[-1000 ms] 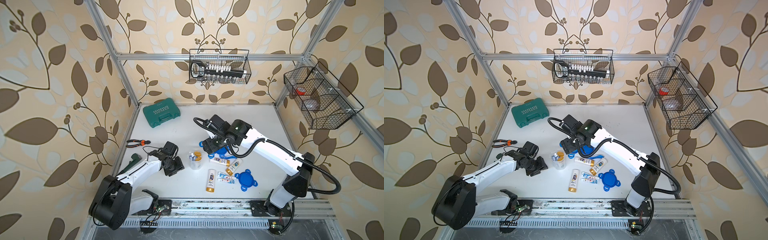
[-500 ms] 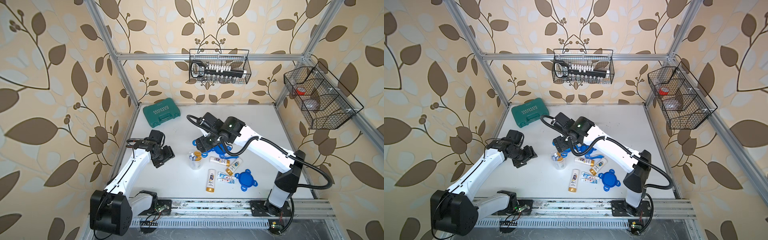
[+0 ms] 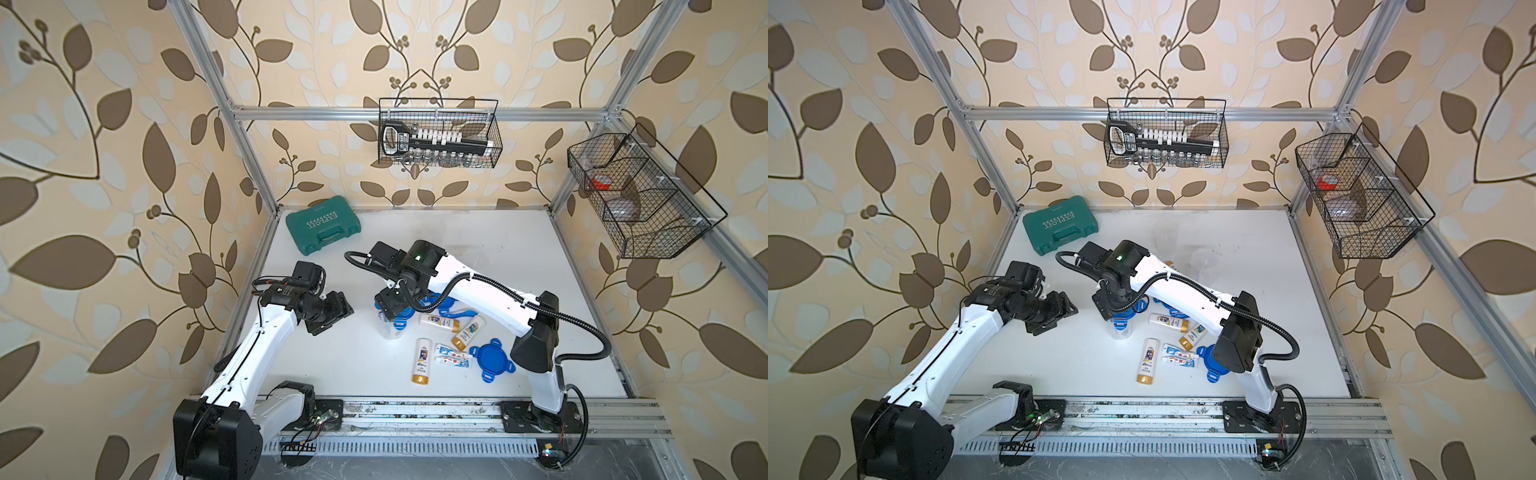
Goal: Pack away toiletry kits
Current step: Close the lid on the container.
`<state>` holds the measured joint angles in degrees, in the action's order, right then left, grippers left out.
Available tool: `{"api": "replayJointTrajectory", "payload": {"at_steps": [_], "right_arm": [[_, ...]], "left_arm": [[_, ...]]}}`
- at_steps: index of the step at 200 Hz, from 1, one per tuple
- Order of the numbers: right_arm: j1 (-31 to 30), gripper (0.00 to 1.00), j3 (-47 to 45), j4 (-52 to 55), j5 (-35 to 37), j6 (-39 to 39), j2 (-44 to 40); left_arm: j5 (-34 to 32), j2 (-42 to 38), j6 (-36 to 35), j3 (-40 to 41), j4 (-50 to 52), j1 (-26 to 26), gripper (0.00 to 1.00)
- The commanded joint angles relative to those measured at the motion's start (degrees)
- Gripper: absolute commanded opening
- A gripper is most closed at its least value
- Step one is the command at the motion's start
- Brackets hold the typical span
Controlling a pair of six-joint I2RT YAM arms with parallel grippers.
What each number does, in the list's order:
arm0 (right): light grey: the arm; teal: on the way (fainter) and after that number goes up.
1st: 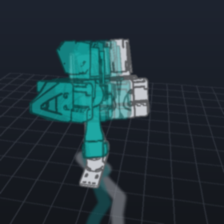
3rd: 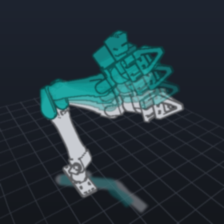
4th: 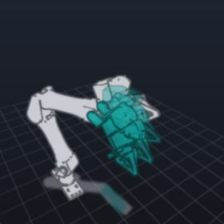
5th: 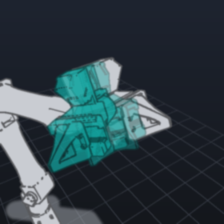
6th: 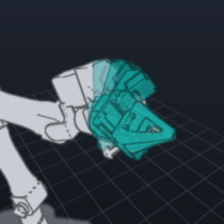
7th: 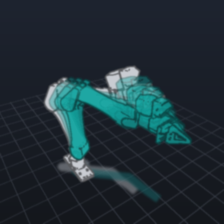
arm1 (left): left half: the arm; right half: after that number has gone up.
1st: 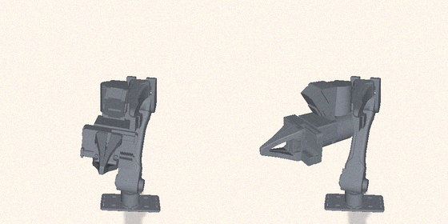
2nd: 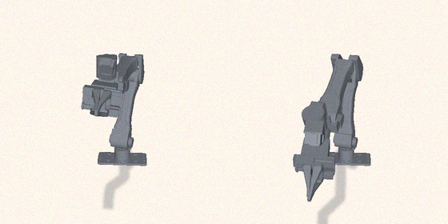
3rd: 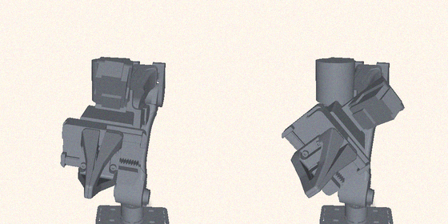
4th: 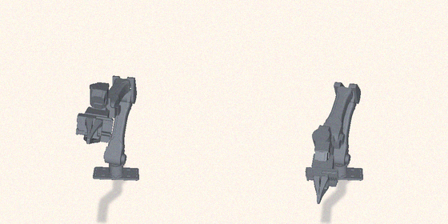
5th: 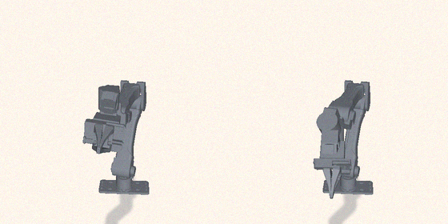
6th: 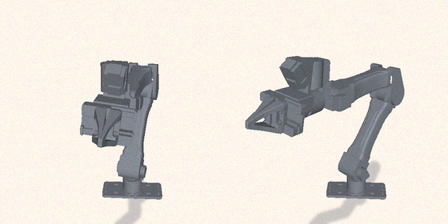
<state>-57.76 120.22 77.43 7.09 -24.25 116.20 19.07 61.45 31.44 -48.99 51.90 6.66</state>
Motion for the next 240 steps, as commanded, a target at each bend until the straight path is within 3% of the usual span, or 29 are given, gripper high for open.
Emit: {"api": "replayJointTrajectory", "payload": {"at_steps": [1, 80, 186, 240], "right_arm": [[-0.34, 0.71, 0.64, 1.65, 0.69, -0.58, -0.31], [-0.34, 0.71, 4.37, 1.29, -1.47, 1.38, 4.6], [-0.24, 0.73, 2.67, -0.79, -2.78, 3.91, 6.94], [-0.25, 0.73, -4.8, -5.35, -4.16, 3.89, 3.78]], "left_arm": [[0.43, -0.37, -0.8, -0.01, 0.95, -0.45, 0.74], [-0.88, -2.04, 2.35, 1.6, 0.31, -0.45, 0.74], [-0.35, -2.3, 4.23, 3.77, -1.34, -0.5, 0.74], [-0.15, -0.97, 4.24, 3.47, -1.19, -0.5, 0.74]]}}
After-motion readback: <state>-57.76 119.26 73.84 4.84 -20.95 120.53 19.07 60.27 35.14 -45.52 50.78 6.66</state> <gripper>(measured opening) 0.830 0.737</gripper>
